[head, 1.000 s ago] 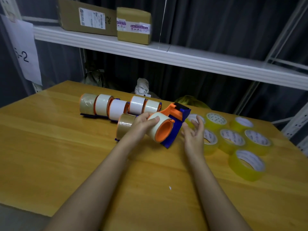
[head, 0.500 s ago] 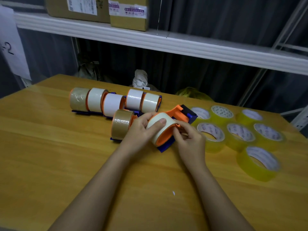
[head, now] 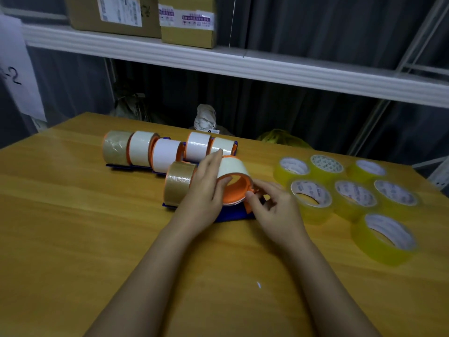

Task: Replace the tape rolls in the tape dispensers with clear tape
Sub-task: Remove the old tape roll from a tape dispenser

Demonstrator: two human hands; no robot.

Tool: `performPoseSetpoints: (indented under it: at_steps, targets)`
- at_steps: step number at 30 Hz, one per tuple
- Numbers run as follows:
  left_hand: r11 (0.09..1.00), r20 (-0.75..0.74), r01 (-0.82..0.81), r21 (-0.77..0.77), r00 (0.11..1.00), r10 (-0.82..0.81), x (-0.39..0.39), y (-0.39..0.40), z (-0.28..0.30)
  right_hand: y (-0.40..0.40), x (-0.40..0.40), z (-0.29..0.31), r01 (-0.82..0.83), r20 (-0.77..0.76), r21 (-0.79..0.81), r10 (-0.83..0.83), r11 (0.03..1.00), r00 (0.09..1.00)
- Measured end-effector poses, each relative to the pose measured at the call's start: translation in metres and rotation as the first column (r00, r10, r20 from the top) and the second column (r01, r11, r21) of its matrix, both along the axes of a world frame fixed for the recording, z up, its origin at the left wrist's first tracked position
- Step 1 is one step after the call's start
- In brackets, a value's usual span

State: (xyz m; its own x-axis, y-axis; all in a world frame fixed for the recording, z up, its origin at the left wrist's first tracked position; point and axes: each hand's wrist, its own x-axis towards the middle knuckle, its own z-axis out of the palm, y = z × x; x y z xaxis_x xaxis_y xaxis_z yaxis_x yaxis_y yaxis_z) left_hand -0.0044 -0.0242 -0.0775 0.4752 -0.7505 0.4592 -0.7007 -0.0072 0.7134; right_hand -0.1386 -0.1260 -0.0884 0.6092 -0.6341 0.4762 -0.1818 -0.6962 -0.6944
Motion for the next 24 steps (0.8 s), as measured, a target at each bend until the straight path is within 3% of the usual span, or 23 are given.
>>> performPoseSetpoints:
  at_steps: [2,7,12,20,24]
  targets:
    - [1.0,-0.015,-0.015,0.003,1.0,0.015,0.002,0.0,0.0,-0.004,-0.003,0.005,-0.014,-0.026,-0.073,0.012,0.997,1.0]
    - [0.999,-0.097,0.036,-0.012,0.995,-0.037,0.004,0.003,0.001,-0.006,-0.005,0.01,-0.152,-0.051,0.155,0.161,0.976,0.986]
    - [0.998,-0.143,0.062,-0.025,0.988,-0.065,0.002,0.005,0.0,-0.006,-0.003,0.008,-0.206,-0.029,0.209,0.216,0.956,0.976]
    - [0.999,-0.095,0.039,-0.008,0.995,-0.04,0.005,-0.001,-0.009,-0.005,0.003,0.003,-0.183,0.015,0.204,0.184,0.962,0.983]
    - [1.0,-0.074,0.007,-0.007,0.997,-0.008,0.002,-0.004,-0.009,-0.005,0.004,0.002,-0.143,-0.049,0.129,0.151,0.981,0.987]
